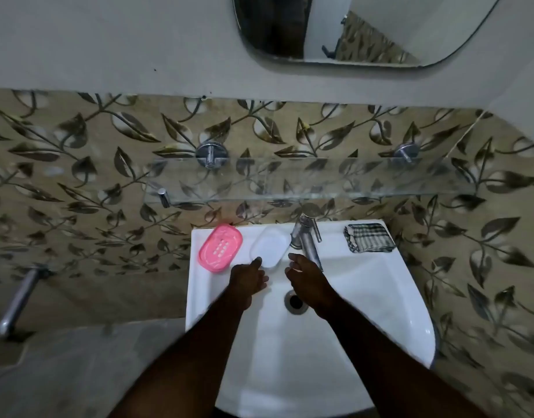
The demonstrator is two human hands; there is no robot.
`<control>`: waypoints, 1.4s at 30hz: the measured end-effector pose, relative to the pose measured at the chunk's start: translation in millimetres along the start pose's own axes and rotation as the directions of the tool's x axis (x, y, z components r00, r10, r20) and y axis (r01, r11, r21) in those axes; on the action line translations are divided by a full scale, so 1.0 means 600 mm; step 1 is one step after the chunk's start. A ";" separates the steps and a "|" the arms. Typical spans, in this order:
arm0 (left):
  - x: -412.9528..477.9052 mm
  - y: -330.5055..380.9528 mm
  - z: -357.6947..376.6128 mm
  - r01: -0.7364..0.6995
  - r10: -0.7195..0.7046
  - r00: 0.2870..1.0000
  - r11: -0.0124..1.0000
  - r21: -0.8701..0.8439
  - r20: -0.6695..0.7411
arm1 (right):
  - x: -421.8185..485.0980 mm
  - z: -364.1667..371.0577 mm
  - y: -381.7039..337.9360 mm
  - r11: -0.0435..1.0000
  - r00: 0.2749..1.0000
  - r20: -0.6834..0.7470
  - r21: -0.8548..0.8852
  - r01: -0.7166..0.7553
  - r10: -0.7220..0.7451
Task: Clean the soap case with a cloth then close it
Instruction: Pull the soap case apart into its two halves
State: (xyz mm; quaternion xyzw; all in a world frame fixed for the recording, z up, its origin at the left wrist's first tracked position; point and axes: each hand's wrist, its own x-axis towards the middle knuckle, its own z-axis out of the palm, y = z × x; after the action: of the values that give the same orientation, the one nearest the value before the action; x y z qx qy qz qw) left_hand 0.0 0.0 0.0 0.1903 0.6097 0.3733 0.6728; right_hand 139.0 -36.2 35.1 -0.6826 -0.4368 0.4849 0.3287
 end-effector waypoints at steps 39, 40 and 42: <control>-0.114 0.036 -0.098 -0.239 0.230 0.971 0.957 0.167 0.071 | -0.026 -0.040 -0.056 1.000 0.988 0.152 -0.017 -0.007 0.009; -0.115 0.040 -0.099 -0.246 0.236 0.969 0.955 0.167 0.073 | -0.028 -0.038 -0.055 1.000 0.988 0.153 0.013 -0.026 0.023; -0.114 0.052 -0.102 -0.262 0.254 0.965 0.949 0.173 0.071 | -0.031 -0.034 -0.051 0.998 0.988 0.148 0.045 -0.049 0.042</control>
State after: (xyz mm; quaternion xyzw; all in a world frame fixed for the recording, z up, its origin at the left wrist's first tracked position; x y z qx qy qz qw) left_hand -65.6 -42.3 57.2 0.3374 0.5948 0.3966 0.6125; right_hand 147.0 -41.4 75.3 -0.6465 -0.4321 0.5520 0.3010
